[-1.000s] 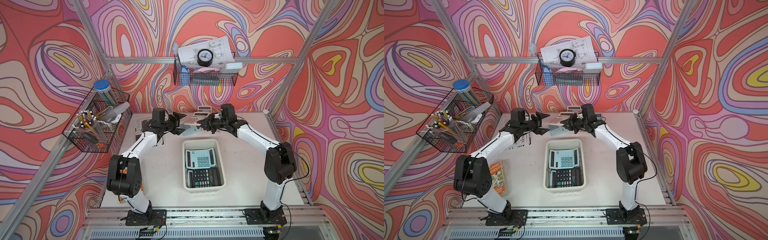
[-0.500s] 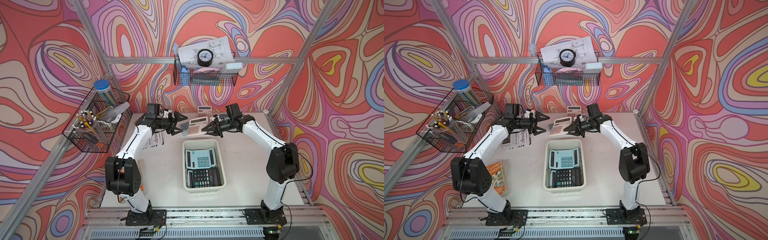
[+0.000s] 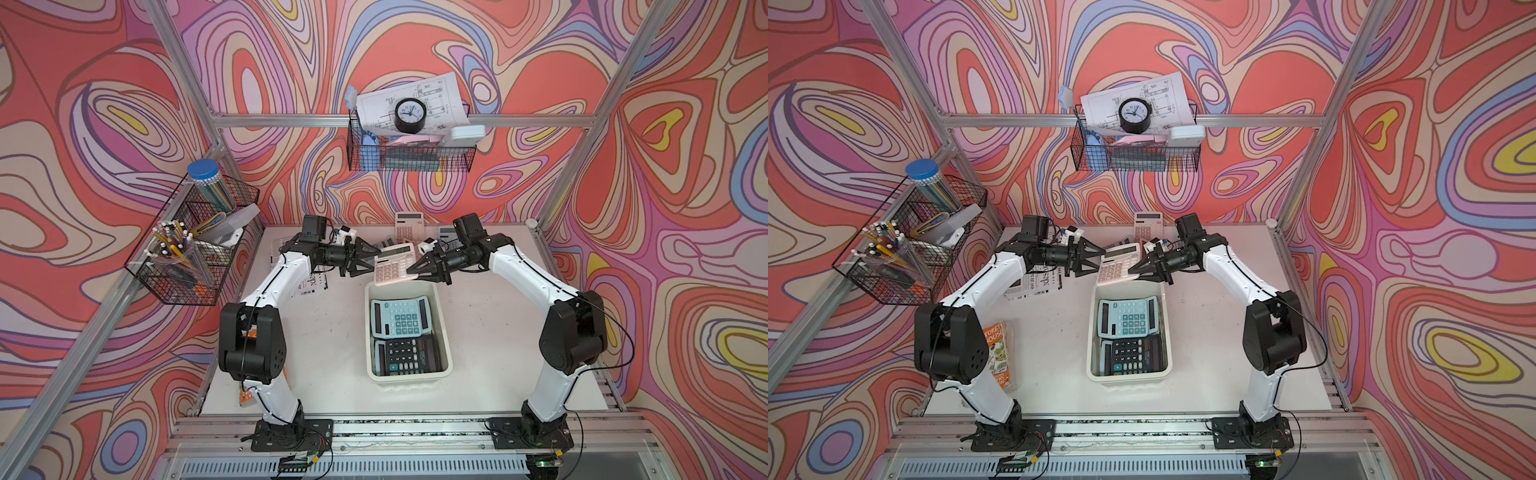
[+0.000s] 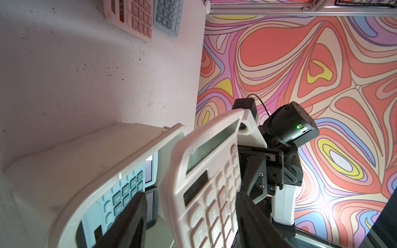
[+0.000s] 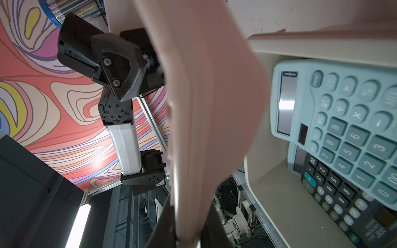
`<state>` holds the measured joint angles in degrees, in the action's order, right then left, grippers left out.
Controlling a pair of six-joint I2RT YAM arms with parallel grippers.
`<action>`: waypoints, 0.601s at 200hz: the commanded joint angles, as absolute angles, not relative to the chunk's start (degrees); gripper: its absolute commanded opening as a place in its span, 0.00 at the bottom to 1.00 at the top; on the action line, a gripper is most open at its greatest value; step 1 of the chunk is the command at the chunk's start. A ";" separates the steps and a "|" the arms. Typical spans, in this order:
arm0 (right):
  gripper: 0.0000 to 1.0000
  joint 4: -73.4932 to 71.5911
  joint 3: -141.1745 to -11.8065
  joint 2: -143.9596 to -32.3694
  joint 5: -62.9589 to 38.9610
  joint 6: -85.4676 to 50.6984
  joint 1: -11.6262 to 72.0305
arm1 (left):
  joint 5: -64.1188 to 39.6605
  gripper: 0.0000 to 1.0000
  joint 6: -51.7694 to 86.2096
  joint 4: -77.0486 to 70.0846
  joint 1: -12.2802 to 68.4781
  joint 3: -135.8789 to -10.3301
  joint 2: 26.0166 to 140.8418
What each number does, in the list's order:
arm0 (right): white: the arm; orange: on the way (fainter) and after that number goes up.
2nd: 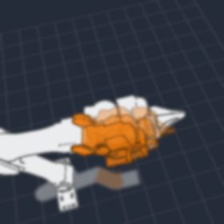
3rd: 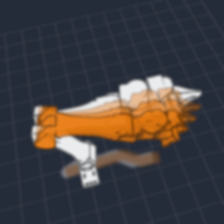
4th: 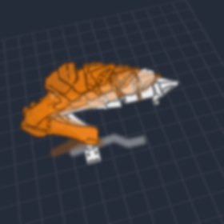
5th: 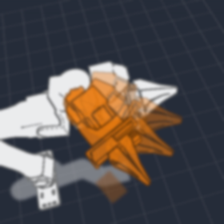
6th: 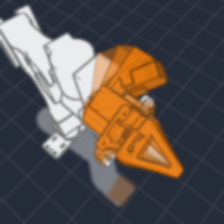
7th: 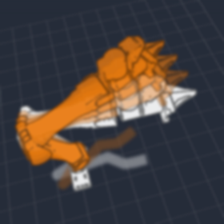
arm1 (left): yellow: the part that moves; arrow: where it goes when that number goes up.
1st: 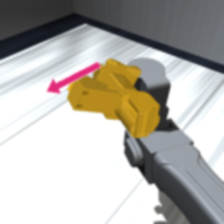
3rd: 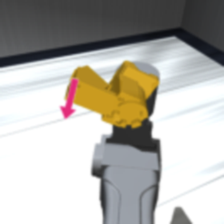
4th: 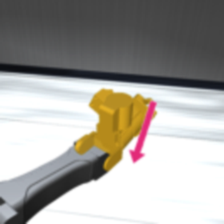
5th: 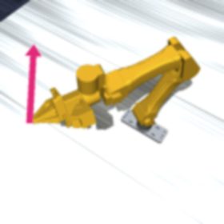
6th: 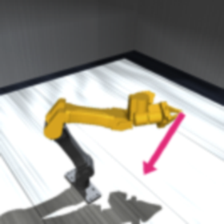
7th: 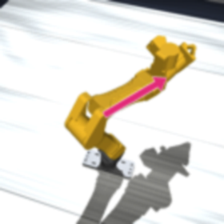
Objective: Put the calculator in the storage box
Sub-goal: Place the calculator in the storage box.
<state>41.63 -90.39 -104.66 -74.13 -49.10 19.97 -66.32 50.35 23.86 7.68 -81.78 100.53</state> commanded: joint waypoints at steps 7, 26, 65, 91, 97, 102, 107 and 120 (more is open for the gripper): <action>0.00 41.80 -89.14 -101.87 -76.70 -47.62 20.52 | -69.80 0.35 53.15 17.93 8.34 -81.67 103.19; 0.00 41.70 -88.56 -101.87 -76.64 -47.72 20.75 | -70.33 0.20 55.33 15.56 8.96 -81.56 103.75; 0.00 40.75 -88.11 -101.87 -76.55 -48.59 20.82 | -70.12 0.03 55.99 13.68 9.56 -81.39 103.70; 0.10 40.42 -88.06 -101.87 -76.08 -49.03 20.83 | -70.20 0.00 59.82 8.80 9.55 -79.98 103.12; 0.13 40.43 -88.10 -101.87 -75.79 -49.12 20.83 | -70.28 0.00 61.18 7.28 9.58 -79.58 103.02; 0.13 40.35 -88.25 -101.87 -75.53 -49.13 20.83 | -70.26 0.00 62.21 6.22 9.58 -79.31 102.96; 0.14 40.23 -88.45 -101.87 -75.22 -49.13 20.83 | -70.23 0.00 63.04 5.15 9.56 -78.97 102.80; 0.15 39.65 -89.07 -102.14 -74.38 -49.68 20.83 | -69.86 0.00 65.03 2.78 9.57 -78.29 102.64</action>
<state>41.45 -88.68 -103.18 -73.73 -49.87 19.66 -67.66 59.33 11.00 8.60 -79.29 103.68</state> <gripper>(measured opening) 0.170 0.048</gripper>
